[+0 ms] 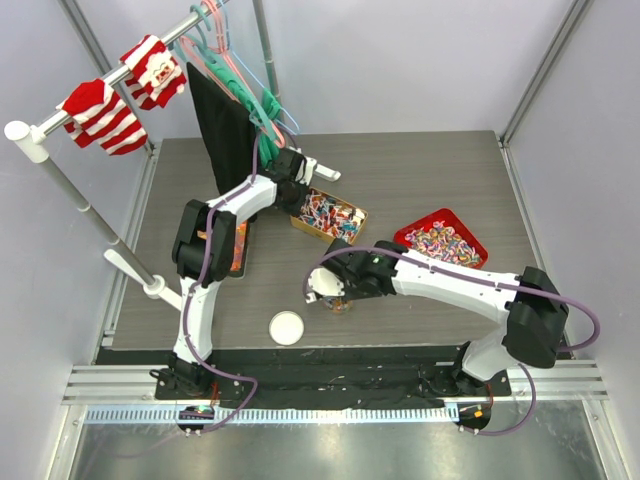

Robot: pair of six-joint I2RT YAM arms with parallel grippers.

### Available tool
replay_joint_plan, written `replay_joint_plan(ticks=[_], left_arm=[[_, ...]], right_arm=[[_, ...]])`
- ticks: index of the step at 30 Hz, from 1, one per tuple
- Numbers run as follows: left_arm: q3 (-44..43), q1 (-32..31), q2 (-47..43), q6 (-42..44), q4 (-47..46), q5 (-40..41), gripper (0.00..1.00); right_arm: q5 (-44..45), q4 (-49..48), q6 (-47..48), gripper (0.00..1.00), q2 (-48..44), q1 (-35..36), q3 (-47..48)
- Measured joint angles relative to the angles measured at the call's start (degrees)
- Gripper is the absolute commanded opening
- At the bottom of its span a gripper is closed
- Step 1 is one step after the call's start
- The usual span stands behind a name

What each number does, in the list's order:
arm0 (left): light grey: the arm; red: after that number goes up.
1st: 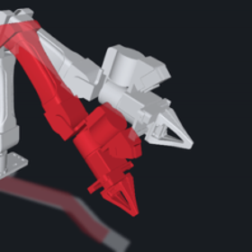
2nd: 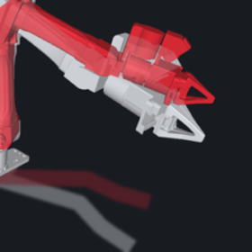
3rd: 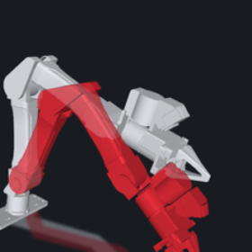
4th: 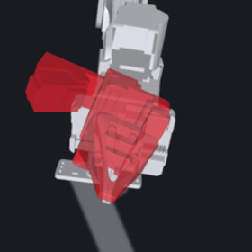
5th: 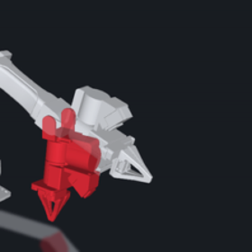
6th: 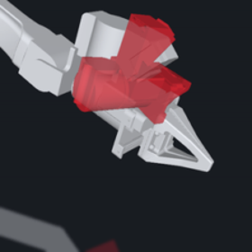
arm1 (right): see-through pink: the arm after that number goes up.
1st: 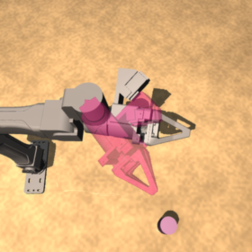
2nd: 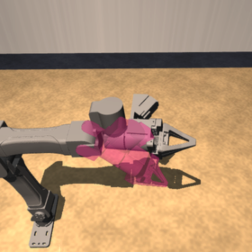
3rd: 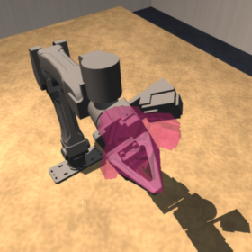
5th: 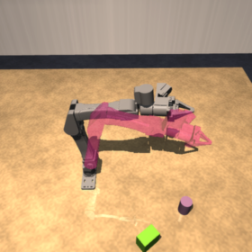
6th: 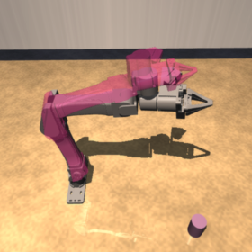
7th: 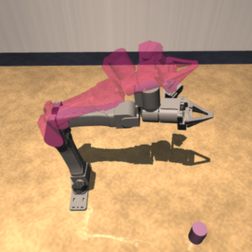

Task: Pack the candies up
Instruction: Place the fake candies in the packing bottle.

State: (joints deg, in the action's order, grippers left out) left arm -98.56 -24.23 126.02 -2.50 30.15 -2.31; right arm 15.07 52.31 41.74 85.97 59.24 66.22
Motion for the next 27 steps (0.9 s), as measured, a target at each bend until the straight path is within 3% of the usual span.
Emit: replay_joint_plan(ticks=[16, 27], left_arm=[[0.00, 0.00, 0.00, 0.00, -0.09, -0.13, 0.00], [0.02, 0.00, 0.00, 0.02, -0.09, -0.11, 0.00]], right_arm=[[-2.16, 2.03, -0.33, 0.01, -7.02, -0.68, -6.43], [-1.03, 0.94, -1.07, 0.01, -7.08, -1.25, -7.54]])
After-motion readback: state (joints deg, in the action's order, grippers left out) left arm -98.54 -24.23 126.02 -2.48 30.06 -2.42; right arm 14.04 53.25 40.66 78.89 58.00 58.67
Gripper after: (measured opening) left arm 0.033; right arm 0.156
